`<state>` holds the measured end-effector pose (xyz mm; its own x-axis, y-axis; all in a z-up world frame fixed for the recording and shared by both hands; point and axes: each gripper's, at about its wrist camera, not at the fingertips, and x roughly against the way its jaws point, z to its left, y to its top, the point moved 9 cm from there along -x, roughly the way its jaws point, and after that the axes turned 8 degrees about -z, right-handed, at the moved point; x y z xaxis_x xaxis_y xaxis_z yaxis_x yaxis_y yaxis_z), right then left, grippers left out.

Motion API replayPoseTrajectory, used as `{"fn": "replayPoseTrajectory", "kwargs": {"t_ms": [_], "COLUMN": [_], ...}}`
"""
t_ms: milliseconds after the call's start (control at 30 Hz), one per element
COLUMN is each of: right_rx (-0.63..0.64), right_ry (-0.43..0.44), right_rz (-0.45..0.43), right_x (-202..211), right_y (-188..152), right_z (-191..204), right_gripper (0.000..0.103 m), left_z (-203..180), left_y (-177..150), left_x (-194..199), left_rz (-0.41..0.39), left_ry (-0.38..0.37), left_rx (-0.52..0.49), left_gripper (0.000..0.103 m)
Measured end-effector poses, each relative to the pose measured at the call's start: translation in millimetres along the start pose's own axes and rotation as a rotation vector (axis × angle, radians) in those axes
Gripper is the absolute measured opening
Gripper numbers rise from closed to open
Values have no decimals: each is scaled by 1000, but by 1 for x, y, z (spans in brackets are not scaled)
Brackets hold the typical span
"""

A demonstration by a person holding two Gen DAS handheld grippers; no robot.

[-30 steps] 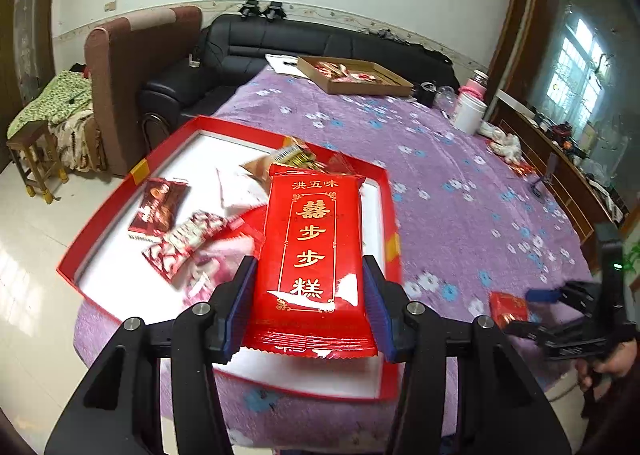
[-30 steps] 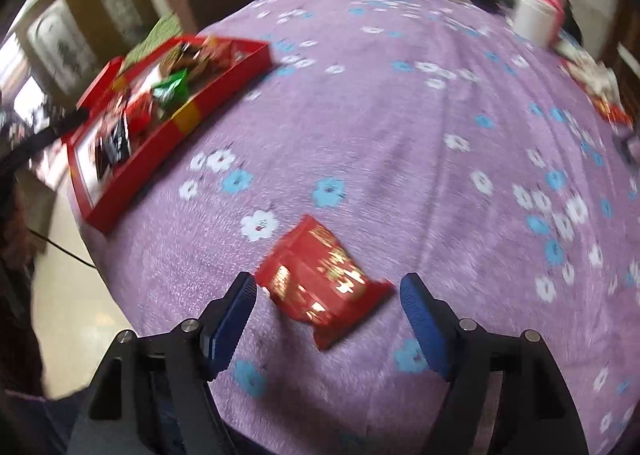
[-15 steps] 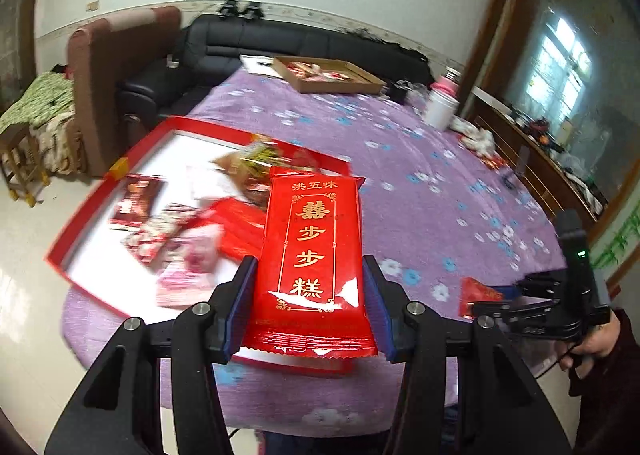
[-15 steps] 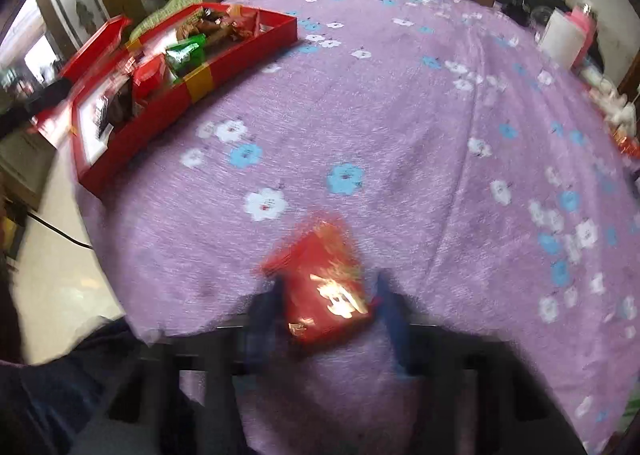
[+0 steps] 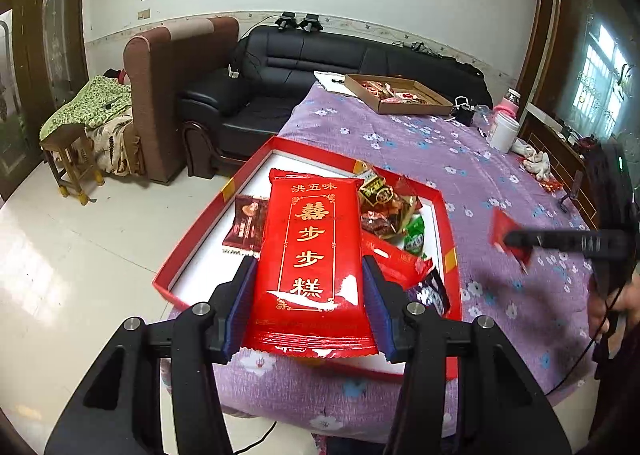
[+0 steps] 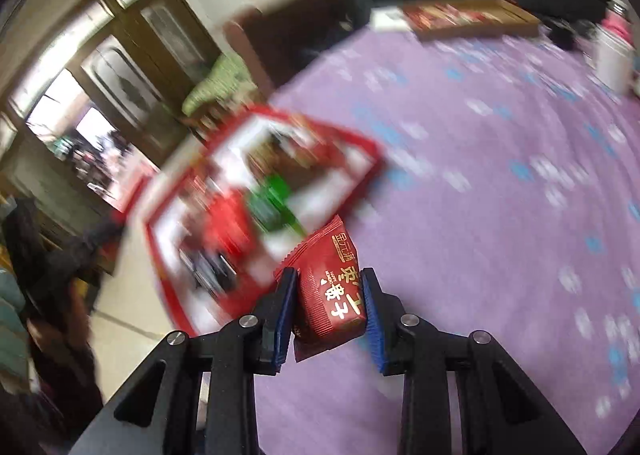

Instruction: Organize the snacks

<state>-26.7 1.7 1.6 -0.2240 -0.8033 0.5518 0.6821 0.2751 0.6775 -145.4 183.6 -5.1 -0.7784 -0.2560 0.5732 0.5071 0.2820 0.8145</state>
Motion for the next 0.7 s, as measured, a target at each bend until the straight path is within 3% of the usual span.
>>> {"fn": "replayPoseTrajectory", "kwargs": {"t_ms": [167, 267, 500, 600, 700], "right_rx": [-64, -101, -130, -168, -239], "right_ry": [149, 202, 139, 74, 26], "right_rz": [-25, -63, -105, -99, -127], "right_x": [-42, -42, 4, 31, 64], "right_y": [37, 43, 21, 2, -15], "right_z": [45, 46, -13, -56, -100], "right_gripper": [38, 57, 60, 65, 65], "left_z": [3, 20, 37, 11, -40], "left_y": [9, 16, 29, 30, 27], "left_x": [-23, -31, -8, -4, -7], "left_rz": [20, 16, -36, -40, -25], "left_ry": [7, 36, 49, 24, -39], "left_rx": [40, 85, 117, 98, 35], "left_gripper": [51, 51, 60, 71, 76]}}
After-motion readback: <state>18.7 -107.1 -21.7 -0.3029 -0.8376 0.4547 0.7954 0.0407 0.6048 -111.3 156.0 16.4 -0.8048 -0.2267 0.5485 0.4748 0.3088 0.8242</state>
